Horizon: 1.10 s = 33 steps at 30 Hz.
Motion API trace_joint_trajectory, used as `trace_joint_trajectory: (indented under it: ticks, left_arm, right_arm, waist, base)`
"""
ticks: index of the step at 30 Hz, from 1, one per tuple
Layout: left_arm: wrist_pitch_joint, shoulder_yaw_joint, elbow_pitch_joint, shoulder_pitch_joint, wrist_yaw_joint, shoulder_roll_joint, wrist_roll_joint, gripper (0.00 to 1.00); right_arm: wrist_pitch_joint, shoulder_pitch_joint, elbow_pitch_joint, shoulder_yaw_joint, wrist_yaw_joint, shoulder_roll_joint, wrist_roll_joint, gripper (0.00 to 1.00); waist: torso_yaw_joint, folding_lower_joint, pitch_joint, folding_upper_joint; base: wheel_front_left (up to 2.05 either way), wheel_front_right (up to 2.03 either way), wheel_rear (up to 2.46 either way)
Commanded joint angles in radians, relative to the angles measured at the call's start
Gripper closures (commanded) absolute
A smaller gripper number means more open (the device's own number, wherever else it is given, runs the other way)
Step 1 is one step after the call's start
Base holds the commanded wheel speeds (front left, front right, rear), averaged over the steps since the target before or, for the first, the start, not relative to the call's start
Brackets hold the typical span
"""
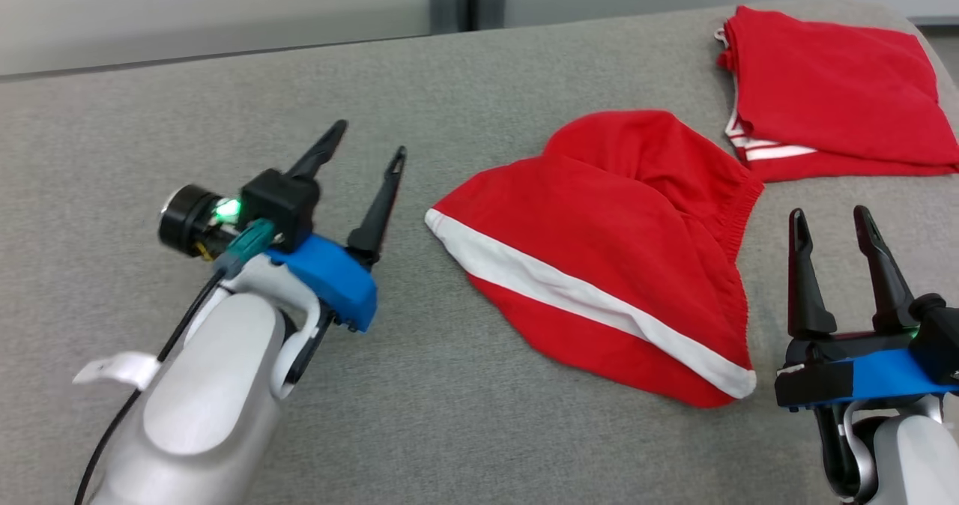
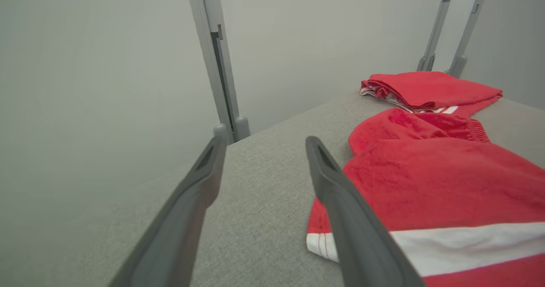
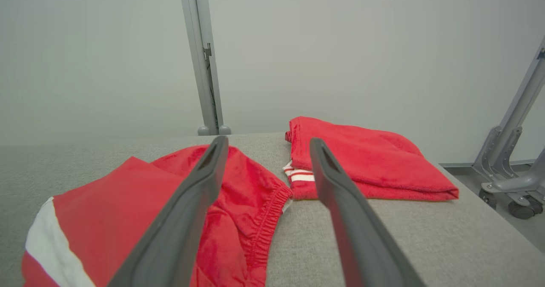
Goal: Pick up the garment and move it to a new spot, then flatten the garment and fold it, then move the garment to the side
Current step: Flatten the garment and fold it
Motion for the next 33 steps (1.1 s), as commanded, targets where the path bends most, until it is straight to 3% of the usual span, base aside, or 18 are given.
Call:
trace_joint_trajectory:
  ticks: [1, 16, 31, 32, 33]
  left_arm:
    - [0.021, -0.039, 0.017, -0.041, -0.001, 0.011, -0.026, 0.00]
    - [0.213, -0.447, 0.224, -0.235, -0.001, 0.082, -0.292, 0.00]
    - [0.195, -0.672, 0.397, -0.308, -0.001, 0.050, -0.438, 0.00]
    - [0.190, -0.684, 0.406, -0.312, -0.001, 0.047, -0.444, 0.47]
    - [0.178, -0.692, 0.413, -0.317, -0.001, 0.043, -0.450, 0.79]
  right_arm:
    - [-0.005, -0.014, -0.005, -0.008, 0.000, 0.003, 0.005, 0.00]
    - [-0.021, -0.036, 0.005, -0.028, 0.000, 0.008, 0.006, 0.00]
    - [-0.021, -0.050, 0.013, -0.014, 0.000, 0.009, 0.004, 0.00]
    - [-0.021, -0.049, 0.013, -0.015, 0.000, 0.009, 0.005, 0.00]
    - [-0.022, -0.047, 0.013, -0.017, 0.000, 0.009, 0.004, 0.00]
  waist:
    - [-0.013, -0.0001, 0.009, 0.0000]
    - [-0.088, -0.0001, 0.059, 0.0000]
    - [-0.113, -0.0001, 0.073, 0.0000]
    - [-0.114, -0.0001, 0.072, 0.0000]
    - [-0.114, -0.0001, 0.071, 0.0000]
  base:
    - [0.00, 0.00, 0.00]
    - [0.00, 0.00, 0.00]
    - [0.00, 0.00, 0.00]
    - [0.00, 0.00, 0.00]
    - [0.00, 0.00, 0.00]
